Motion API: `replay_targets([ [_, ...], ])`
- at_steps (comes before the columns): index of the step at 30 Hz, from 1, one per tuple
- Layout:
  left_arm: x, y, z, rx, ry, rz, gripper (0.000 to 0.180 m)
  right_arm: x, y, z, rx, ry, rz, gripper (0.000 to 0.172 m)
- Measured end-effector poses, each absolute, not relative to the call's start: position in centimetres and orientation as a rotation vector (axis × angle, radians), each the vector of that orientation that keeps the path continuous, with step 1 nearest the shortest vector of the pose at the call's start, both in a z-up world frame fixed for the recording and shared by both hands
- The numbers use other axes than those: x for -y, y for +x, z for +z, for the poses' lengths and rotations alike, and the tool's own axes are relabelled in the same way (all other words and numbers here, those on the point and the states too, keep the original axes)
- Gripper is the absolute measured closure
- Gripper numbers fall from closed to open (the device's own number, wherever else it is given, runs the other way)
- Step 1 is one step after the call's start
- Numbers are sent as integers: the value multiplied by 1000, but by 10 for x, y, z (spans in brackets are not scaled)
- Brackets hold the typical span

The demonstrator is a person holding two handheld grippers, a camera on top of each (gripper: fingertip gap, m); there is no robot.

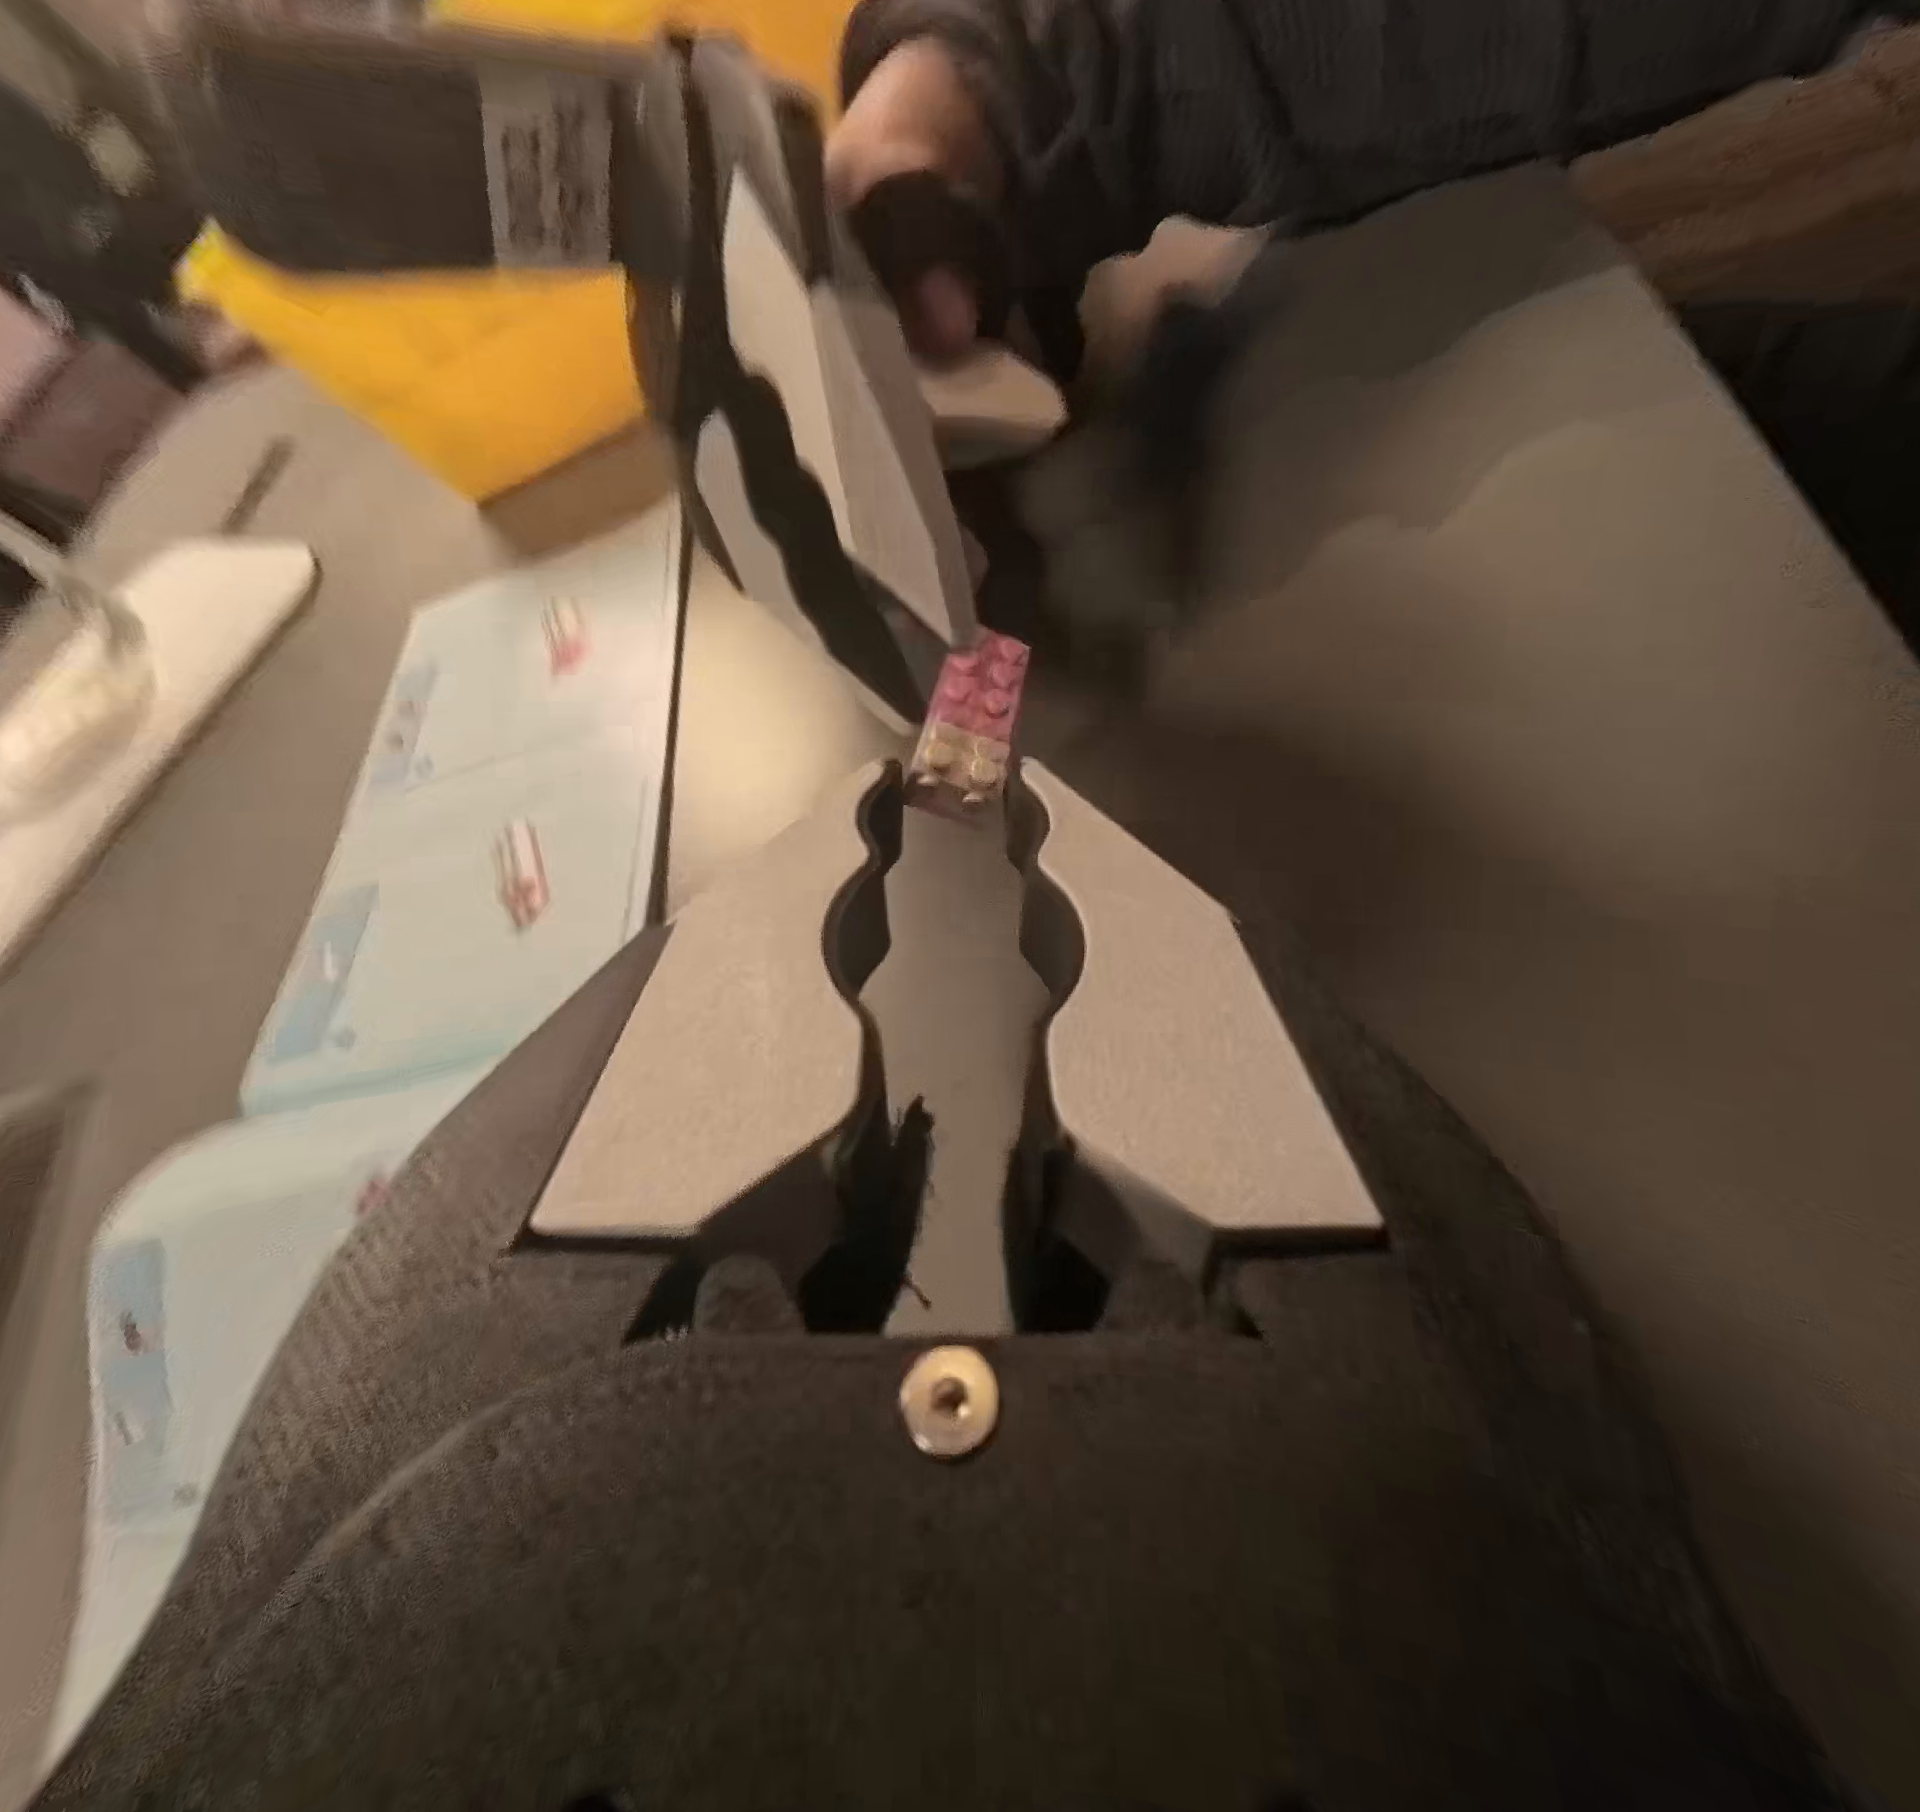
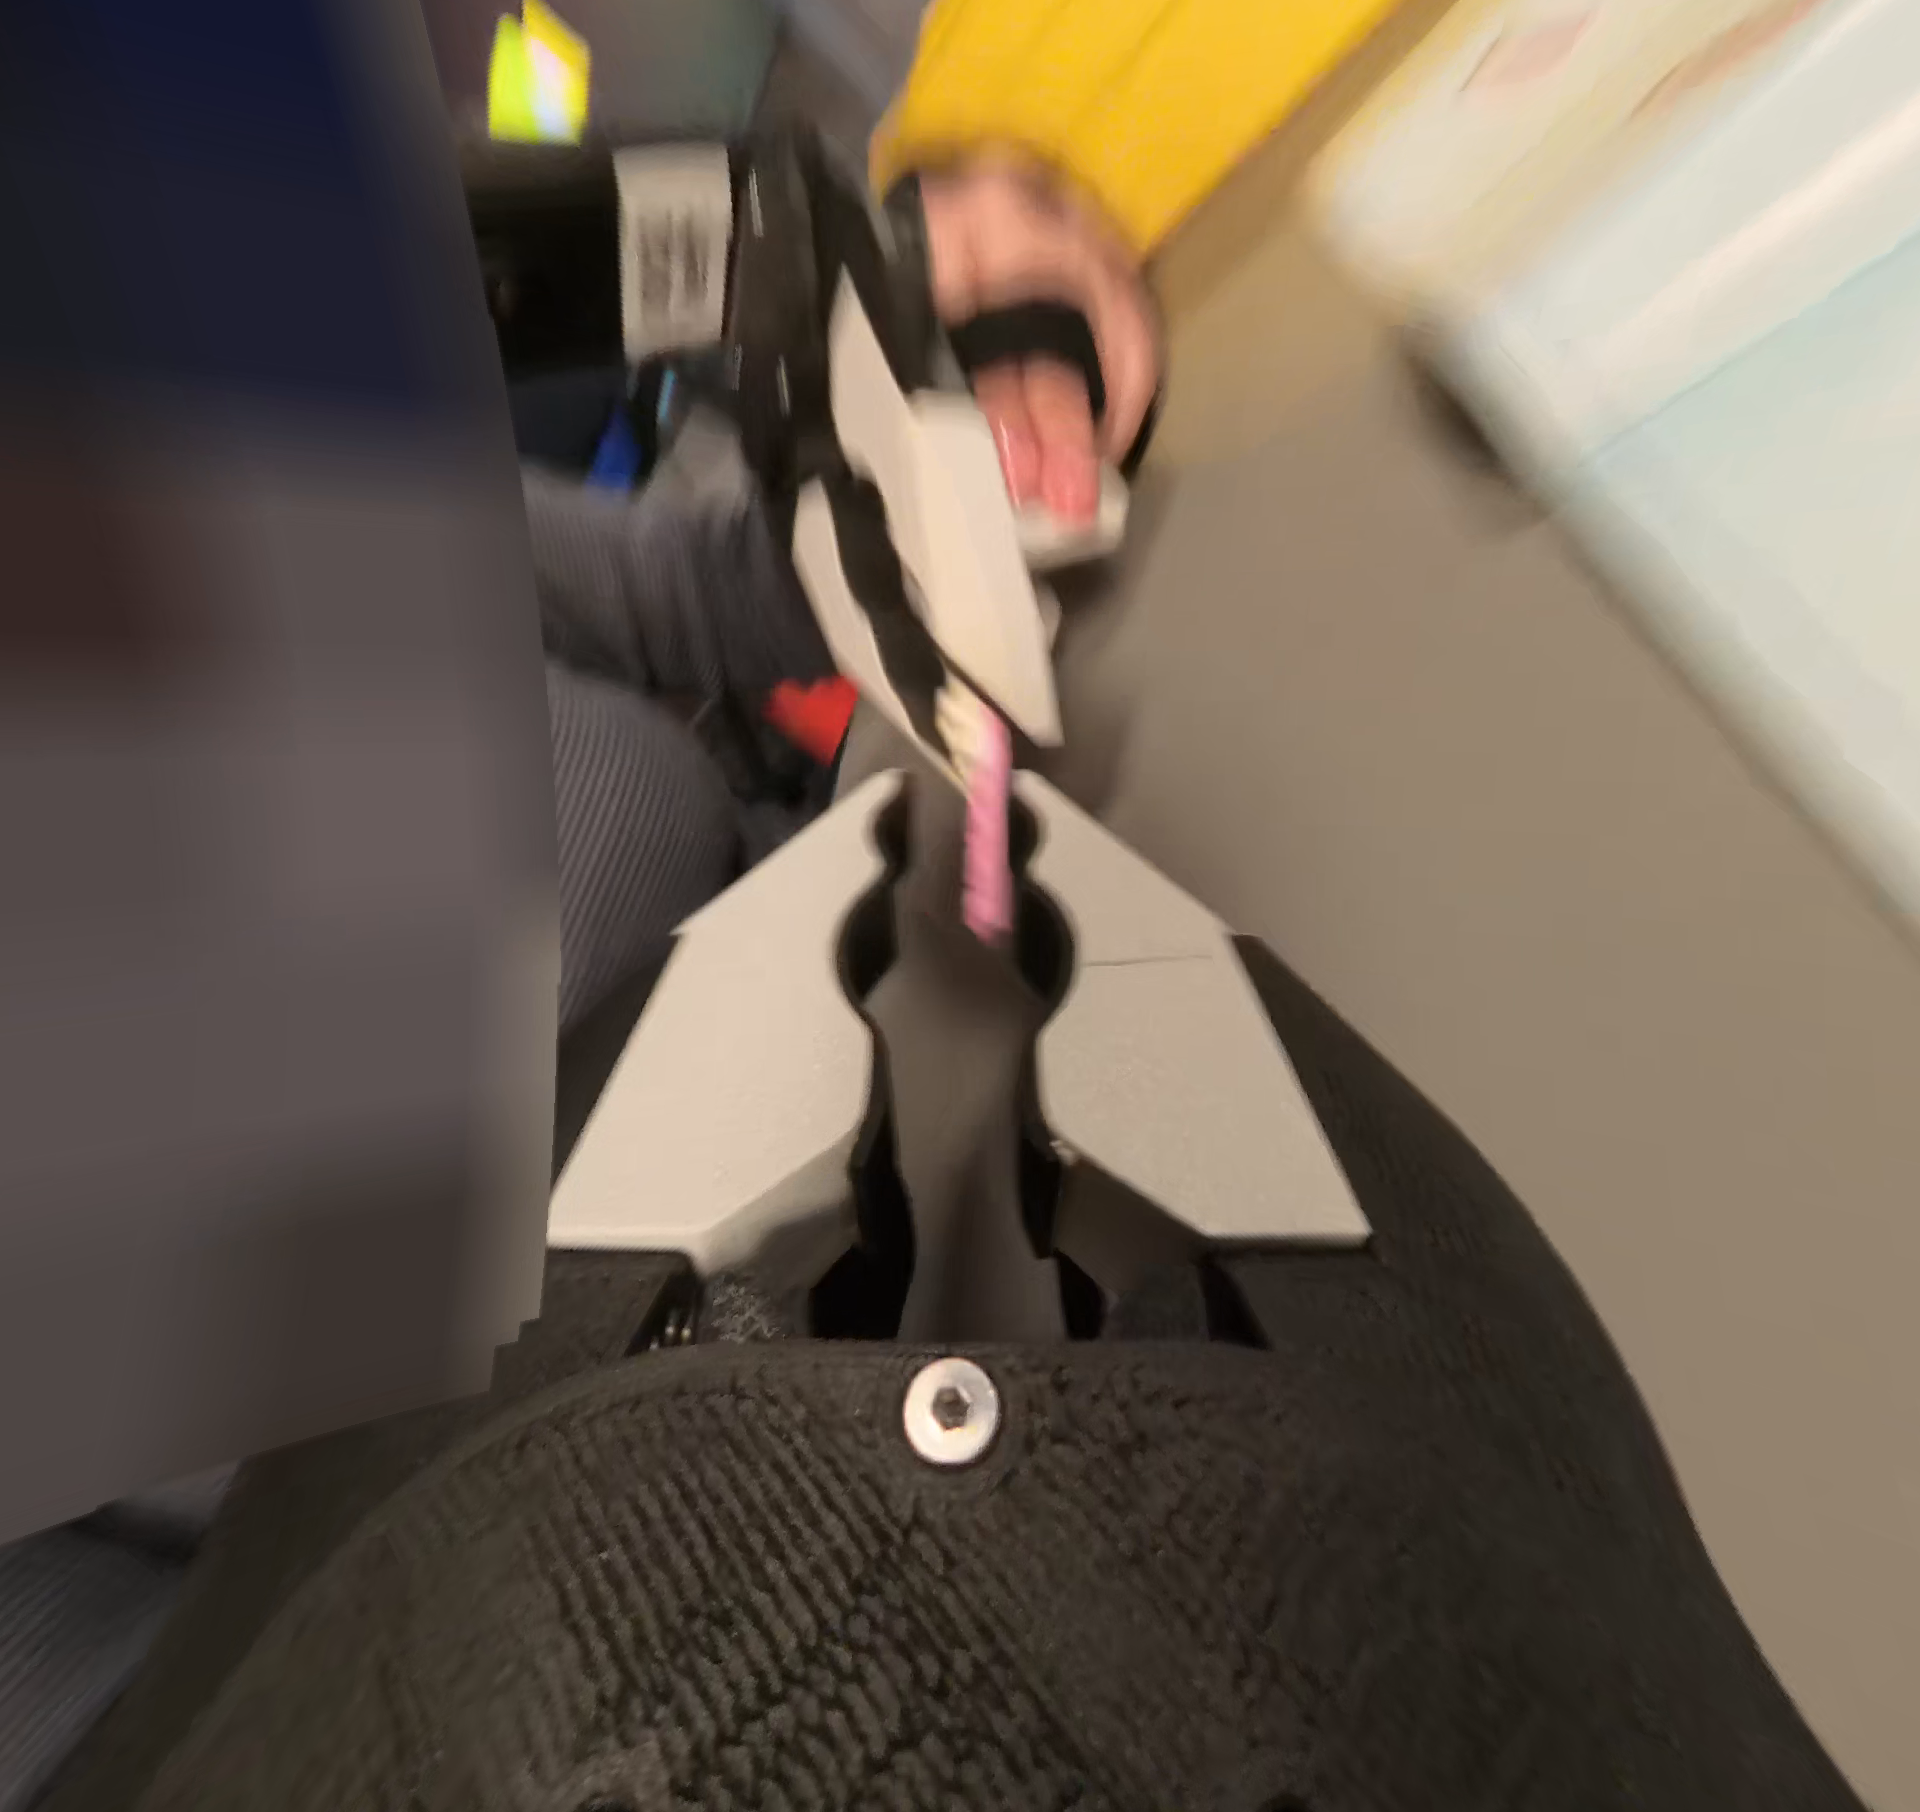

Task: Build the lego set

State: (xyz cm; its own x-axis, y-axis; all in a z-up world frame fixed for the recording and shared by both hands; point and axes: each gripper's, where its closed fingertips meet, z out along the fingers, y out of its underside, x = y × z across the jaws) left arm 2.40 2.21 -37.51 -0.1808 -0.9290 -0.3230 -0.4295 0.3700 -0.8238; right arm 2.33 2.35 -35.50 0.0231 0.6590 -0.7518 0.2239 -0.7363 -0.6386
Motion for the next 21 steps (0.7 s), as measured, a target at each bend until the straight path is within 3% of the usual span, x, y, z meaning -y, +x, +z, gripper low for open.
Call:
replay_targets([
  [3, -38, 20, -391, -1731, -1486, -783, 162, -56, 32, -334, 737, -1812, 1666, 143],
  [10, -35, 13, -408, -1767, -1688, -847, 161, -86, 49, -303, 685, -1552, 1289, 144],
  [15, -31, 14, -409, -1782, -1682, -832, 160, -107, 75, -279, 603, -1307, 741, 135],
  [16, -30, 15, -409, -1784, -1680, -831, 150, -105, 78, -272, 606, -1247, 668, 135],
  [18, -28, 16, -408, -1800, -1659, -801, 109, -99, 79, -265, 632, -1170, 547, 135],
  [19, -23, 18, -405, -1818, -1609, -798, 98, -98, 78, -265, 656, -1151, 487, 135],
  [21, -10, 23, -390, -1838, -1444, -794, 95, -99, 76, -269, 696, -1140, 346, 136],
])
